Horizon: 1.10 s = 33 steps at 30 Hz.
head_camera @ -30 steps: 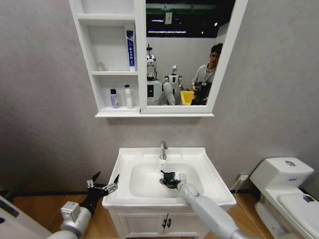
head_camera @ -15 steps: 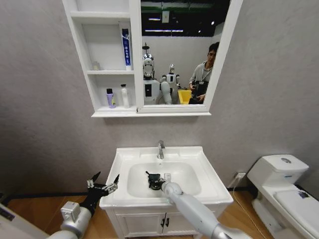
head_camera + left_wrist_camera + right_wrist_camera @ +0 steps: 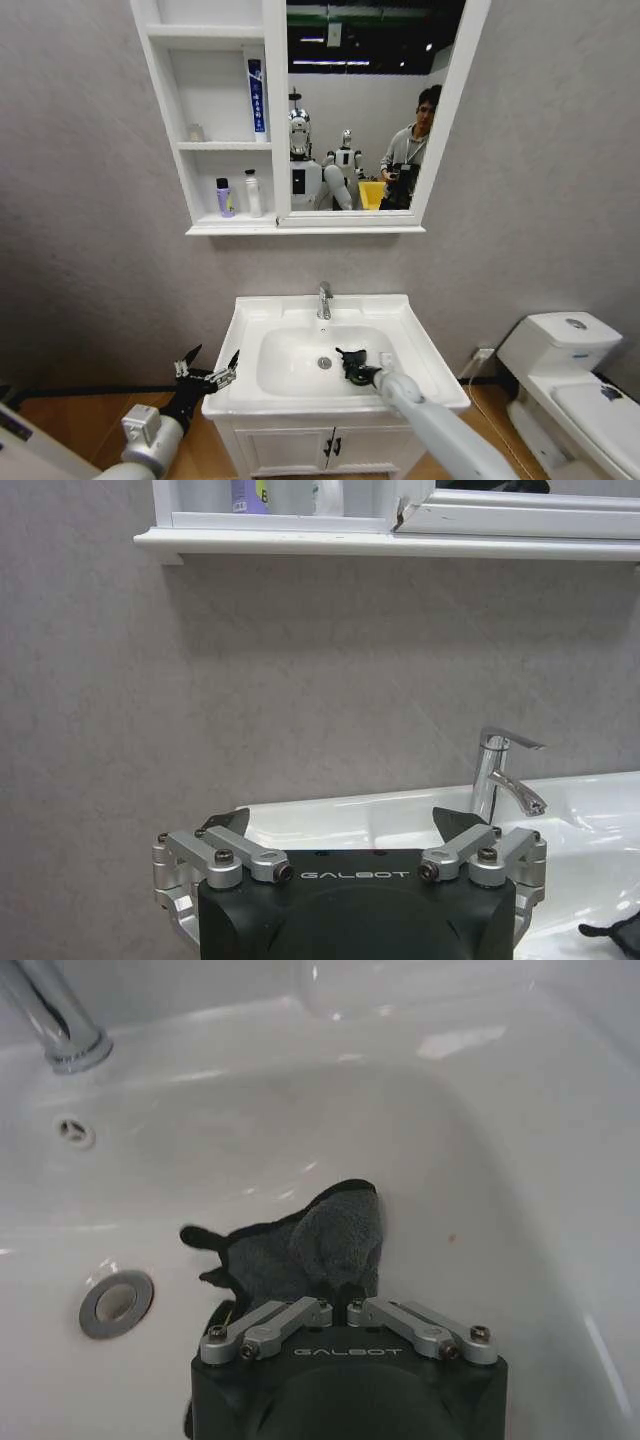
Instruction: Move facial cleanser and shampoo from washbasin to cabinet, then wipe washbasin with towel.
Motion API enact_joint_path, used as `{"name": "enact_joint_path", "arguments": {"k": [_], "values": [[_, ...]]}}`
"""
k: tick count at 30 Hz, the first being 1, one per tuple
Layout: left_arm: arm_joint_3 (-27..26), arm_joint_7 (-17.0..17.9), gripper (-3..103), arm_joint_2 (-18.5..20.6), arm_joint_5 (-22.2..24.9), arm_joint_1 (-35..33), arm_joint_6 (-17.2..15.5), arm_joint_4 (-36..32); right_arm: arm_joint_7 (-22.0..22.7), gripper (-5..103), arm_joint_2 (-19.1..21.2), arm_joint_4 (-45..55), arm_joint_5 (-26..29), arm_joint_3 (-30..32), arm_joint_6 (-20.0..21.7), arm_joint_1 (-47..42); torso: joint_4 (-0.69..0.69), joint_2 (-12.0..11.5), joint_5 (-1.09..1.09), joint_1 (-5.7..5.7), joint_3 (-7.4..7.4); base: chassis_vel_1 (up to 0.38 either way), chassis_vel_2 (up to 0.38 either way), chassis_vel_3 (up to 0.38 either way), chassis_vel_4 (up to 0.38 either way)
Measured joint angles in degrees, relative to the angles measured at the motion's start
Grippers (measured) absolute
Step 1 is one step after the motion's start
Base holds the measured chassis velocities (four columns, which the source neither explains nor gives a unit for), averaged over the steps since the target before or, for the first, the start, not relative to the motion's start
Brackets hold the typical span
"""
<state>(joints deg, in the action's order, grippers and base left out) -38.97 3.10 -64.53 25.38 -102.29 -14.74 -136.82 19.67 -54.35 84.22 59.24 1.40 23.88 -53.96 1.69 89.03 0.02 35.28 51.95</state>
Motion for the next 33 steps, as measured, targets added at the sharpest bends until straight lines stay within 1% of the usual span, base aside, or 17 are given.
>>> {"name": "enact_joint_path", "arguments": {"k": [2, 3, 5, 6, 9, 10, 12, 13, 14, 15, 19, 22, 25, 26, 28, 29, 33], "values": [[0.00, 0.00, 100, 0.00, 0.00, 0.00, 0.00, 0.00, 0.58, 1, 0.57, 3.11, 1.42, 3.83, -0.14, -0.65, -0.02, 0.00, -0.01, 0.00, 0.00, 0.000, 0.000, 0.000, 0.000], [0.00, 0.00, 100, 0.00, 0.00, 0.00, 0.00, 0.00, 0.58, 1, 0.57, 3.11, 1.42, 3.83, -0.14, -0.65, -0.02, 0.00, -0.01, 0.00, 0.00, 0.000, 0.000, 0.000, 0.000], [0.00, 0.00, 100, 0.00, 0.00, 0.00, 0.00, 0.00, 0.86, 1, 2.54, 7.62, 2.38, 7.54, -0.02, -1.29, -0.05, 0.00, -0.01, 0.00, 0.00, 0.000, 0.000, 0.000, 0.000], [0.00, 0.00, 100, 0.00, 0.00, 0.00, 0.00, 0.00, 0.86, 1, 2.54, 7.62, 2.38, 7.54, -0.02, -1.29, -0.05, 0.00, -0.01, 0.00, 0.00, 0.000, 0.000, 0.000, 0.000], [0.00, 0.00, 100, 0.00, 0.00, 0.00, 0.00, 0.00, -1.51, 1, 5.54, 9.83, 1.58, 10.41, -0.43, -1.33, -0.02, 0.00, -0.02, 0.00, 0.00, 0.000, 0.000, 0.000, 0.000], [0.00, 0.00, 100, 0.00, 0.00, 0.00, 0.00, 0.00, -1.51, 1, 5.54, 9.83, 1.58, 10.41, -0.43, -1.33, -0.02, 0.00, -0.02, 0.00, 0.00, 0.000, 0.000, 0.000, 0.000], [0.00, 0.00, 100, 0.00, 0.00, 0.00, 0.00, 0.00, -4.31, 1, 6.86, 8.08, 0.16, 11.04, -1.09, 0.01, -0.02, 0.00, -0.02, 0.00, 0.00, 0.000, 0.000, 0.000, 0.000], [0.00, 0.00, 100, 0.00, 0.00, 0.00, 0.00, 0.00, -5.98, 1, 7.48, 6.13, -0.15, 10.96, -1.27, 1.26, -0.02, 0.00, -0.02, 0.00, 0.00, 0.000, 0.000, 0.000, 0.000], [0.00, 0.00, 100, 0.00, 0.00, 0.00, 0.00, 0.00, -5.98, 1, 7.48, 6.13, -0.15, 10.96, -1.27, 1.26, -0.02, 0.00, -0.02, 0.00, 0.00, 0.000, 0.000, 0.000, 0.000], [0.00, 0.00, 100, 0.00, 0.00, 0.00, 0.00, 0.00, -7.76, 1, 7.82, 2.72, -0.39, 10.08, -1.67, 3.46, -0.02, 0.00, -0.02, 0.00, 0.00, 0.000, 0.000, 0.000, 0.000], [0.00, 0.01, 100, 0.00, 0.00, 0.00, 0.00, 0.00, -10.23, 1, 7.64, -2.44, -1.11, 8.15, -2.55, 7.31, -0.03, 0.00, -0.01, 0.00, 0.00, 0.000, 0.000, 0.000, 0.000], [0.00, 0.00, 100, 0.00, 0.00, 0.00, 0.00, 0.00, -13.42, 1, 5.93, -8.56, -2.77, 5.33, -4.62, 11.53, -0.04, -0.01, -0.01, 0.00, 0.00, 0.000, 0.000, 0.000, 0.000], [0.00, 0.00, 100, 0.00, 0.00, 0.00, 0.00, 0.00, -14.68, 1, 4.86, -11.75, -4.02, 3.98, -5.77, 13.42, -0.04, 0.00, -0.02, 0.00, 0.00, 0.000, 0.000, 0.000, 0.000], [0.00, 0.00, 100, 0.00, 0.00, 0.00, 0.00, 0.00, -15.07, -2, 4.37, -13.26, -5.03, 3.51, -6.33, 14.05, -0.05, 0.00, -0.02, 0.00, 0.00, 0.000, 0.000, 0.000, 0.000], [0.00, 0.00, 100, 0.00, 0.00, 0.00, 0.00, 0.00, -15.50, -2, 3.89, -14.55, -6.28, 3.42, -6.93, 14.43, -0.04, 0.00, -0.01, 0.00, 0.00, 0.000, 0.000, 0.000, 0.000], [0.00, 0.00, 100, 0.00, 0.00, 0.00, 0.00, 0.00, -15.89, 2, 3.61, -15.34, -6.97, 3.43, -7.18, 14.61, -0.04, 0.00, -0.02, 0.00, 0.00, 0.000, 0.000, 0.000, 0.000], [0.00, 0.00, 100, 0.00, 0.00, 0.00, 0.00, 0.00, -17.75, 7, 3.46, -16.45, -7.16, 3.46, -7.20, 14.60, -0.02, 0.00, -0.02, 0.00, 0.00, 0.000, 0.000, 0.000, 0.000]]}}
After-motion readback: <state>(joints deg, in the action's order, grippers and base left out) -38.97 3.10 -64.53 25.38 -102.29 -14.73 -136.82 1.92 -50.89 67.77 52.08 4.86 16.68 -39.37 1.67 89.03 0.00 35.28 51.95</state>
